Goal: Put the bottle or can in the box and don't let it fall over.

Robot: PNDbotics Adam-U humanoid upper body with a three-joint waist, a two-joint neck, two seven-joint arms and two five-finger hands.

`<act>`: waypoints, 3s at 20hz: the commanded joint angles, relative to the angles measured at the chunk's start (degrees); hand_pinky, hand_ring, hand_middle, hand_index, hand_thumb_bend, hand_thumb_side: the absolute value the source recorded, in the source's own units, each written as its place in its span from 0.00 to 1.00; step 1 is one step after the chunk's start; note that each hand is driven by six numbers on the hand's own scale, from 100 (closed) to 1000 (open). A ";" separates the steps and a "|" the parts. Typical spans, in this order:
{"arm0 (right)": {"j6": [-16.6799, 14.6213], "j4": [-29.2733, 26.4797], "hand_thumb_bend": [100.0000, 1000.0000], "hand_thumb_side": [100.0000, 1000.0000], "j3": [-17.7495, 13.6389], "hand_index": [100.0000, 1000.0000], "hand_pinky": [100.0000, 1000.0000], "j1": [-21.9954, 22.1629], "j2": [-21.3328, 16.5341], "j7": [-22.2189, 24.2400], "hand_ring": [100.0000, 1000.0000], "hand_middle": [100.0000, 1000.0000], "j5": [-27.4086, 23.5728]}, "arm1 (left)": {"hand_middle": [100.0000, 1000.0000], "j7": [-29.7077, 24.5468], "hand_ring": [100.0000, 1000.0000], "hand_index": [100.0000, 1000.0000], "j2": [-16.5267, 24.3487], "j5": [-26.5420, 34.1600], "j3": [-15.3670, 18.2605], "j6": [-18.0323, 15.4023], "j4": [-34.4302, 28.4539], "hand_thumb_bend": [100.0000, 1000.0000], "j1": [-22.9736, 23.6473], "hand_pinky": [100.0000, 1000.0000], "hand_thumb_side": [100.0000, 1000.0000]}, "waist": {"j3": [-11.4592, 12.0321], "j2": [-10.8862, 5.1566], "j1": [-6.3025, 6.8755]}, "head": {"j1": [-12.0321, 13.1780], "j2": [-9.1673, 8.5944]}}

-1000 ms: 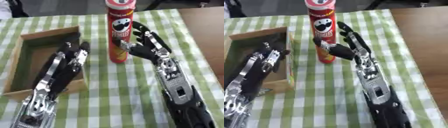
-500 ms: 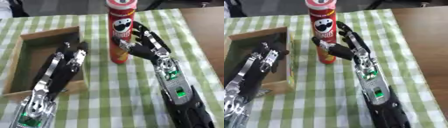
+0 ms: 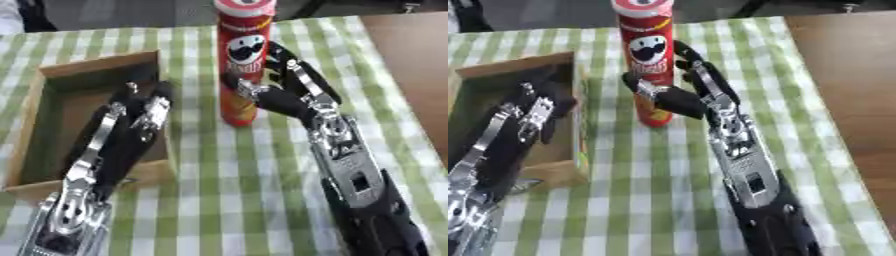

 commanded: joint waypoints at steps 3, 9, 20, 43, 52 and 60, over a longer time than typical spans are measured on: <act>-0.01 -1.33 0.49 0.34 0.26 1.00 1.00 -1.30 0.14 0.19 1.00 1.00 -0.41 | 0.09 -0.36 0.79 1.00 -0.02 0.06 0.75 -0.17 -1.27 0.02 -1.02 0.89 0.71 | 0.19 -0.70 -0.12 | -0.29 -1.15; -0.08 -1.58 0.49 0.32 0.31 1.00 1.00 -1.75 0.19 0.15 1.00 1.00 -0.52 | 0.09 -0.36 0.79 1.00 -0.11 0.17 1.12 -0.36 -1.52 0.00 -1.34 0.89 0.71 | 0.30 -0.03 -0.04 | -0.45 -1.58; -0.23 -1.58 0.48 0.31 0.59 1.00 1.00 -2.58 0.18 0.30 1.00 1.00 -0.71 | 0.10 -0.38 0.79 1.00 -0.17 0.43 1.65 -0.67 -1.79 0.00 -1.70 0.90 0.71 | 0.53 0.95 0.01 | -0.67 -2.12; -0.22 -1.11 0.47 0.29 0.72 1.00 1.00 -4.46 1.21 -0.18 1.00 1.00 -0.79 | 0.09 -1.31 0.78 1.00 -0.33 0.47 3.21 -1.17 -1.39 0.00 -3.60 0.90 0.70 | 1.29 2.58 -0.30 | -0.96 -4.28; -0.51 -1.06 0.47 0.28 0.81 1.00 1.00 -5.28 1.44 -0.37 1.00 1.00 -0.62 | 0.09 -1.37 0.78 1.00 -0.42 0.64 3.75 -1.47 -1.33 0.00 -4.23 0.90 0.70 | 1.52 3.39 -0.46 | -0.74 -5.02; -0.91 -0.82 0.48 0.25 0.90 1.00 1.00 -5.72 1.94 -0.32 1.00 1.00 -0.97 | 0.09 -1.48 0.77 1.00 -0.44 0.79 4.21 -1.63 -1.15 0.00 -4.70 0.90 0.70 | 1.75 3.61 -0.54 | -0.74 -5.28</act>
